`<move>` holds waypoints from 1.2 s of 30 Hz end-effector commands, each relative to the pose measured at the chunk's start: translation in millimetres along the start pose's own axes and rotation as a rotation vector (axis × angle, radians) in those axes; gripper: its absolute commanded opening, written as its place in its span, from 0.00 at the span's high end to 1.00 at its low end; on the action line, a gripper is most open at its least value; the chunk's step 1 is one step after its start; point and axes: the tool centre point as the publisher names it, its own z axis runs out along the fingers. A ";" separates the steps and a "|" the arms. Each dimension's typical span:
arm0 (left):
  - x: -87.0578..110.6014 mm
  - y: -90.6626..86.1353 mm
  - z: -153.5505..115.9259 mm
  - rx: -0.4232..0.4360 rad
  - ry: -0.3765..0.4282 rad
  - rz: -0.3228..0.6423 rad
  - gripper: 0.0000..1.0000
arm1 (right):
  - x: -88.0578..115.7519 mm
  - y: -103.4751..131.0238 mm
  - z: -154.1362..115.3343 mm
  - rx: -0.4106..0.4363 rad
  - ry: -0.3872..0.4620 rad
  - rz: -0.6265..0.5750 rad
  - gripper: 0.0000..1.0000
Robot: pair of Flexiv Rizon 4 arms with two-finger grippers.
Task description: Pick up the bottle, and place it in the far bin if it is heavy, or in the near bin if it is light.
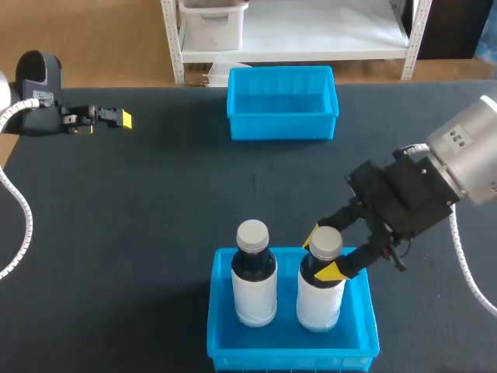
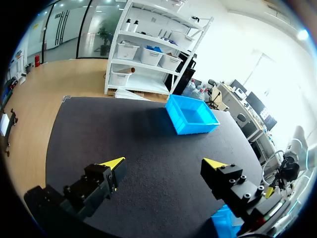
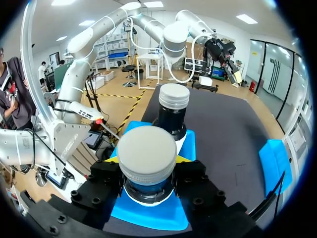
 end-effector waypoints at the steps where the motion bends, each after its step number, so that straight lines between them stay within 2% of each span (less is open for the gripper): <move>1: 0.0 0.0 0.0 0.000 0.000 0.000 0.00 | 3.0 -2.1 1.8 -0.008 -0.008 0.003 0.87; 3: 0.0 0.0 0.0 0.000 0.000 0.000 0.00 | 3.7 -2.4 2.0 -0.010 -0.011 0.006 0.75; 6: 0.0 0.0 0.0 0.000 0.000 0.000 0.00 | 4.6 -2.8 1.8 -0.013 -0.018 0.012 0.65; 8: 0.0 0.0 0.0 0.000 0.000 0.000 0.00 | 5.1 -3.1 1.7 -0.013 -0.019 0.016 0.53; 9: 0.0 0.0 0.0 0.000 0.000 0.000 0.00 | 5.1 -3.2 1.6 -0.013 -0.018 0.017 0.18; 10: 0.0 0.0 0.0 0.000 0.000 0.000 0.00 | 5.0 -3.3 1.2 -0.013 -0.018 0.018 0.00; 18: 0.0 0.0 0.0 0.000 0.000 0.000 0.00 | 4.5 -4.8 -5.2 -0.003 -0.015 0.035 0.00; 22: 0.0 0.0 0.0 0.000 0.000 0.000 0.00 | 12.8 -4.5 -15.6 0.016 -0.001 0.065 0.00; 30: 0.0 0.0 0.0 0.000 0.000 0.000 0.00 | 41.9 -10.6 -65.7 0.087 -0.021 0.170 0.00; 36: 0.0 0.0 0.0 0.000 0.000 0.000 0.00 | 57.1 -34.8 -94.6 0.143 -0.045 0.248 0.00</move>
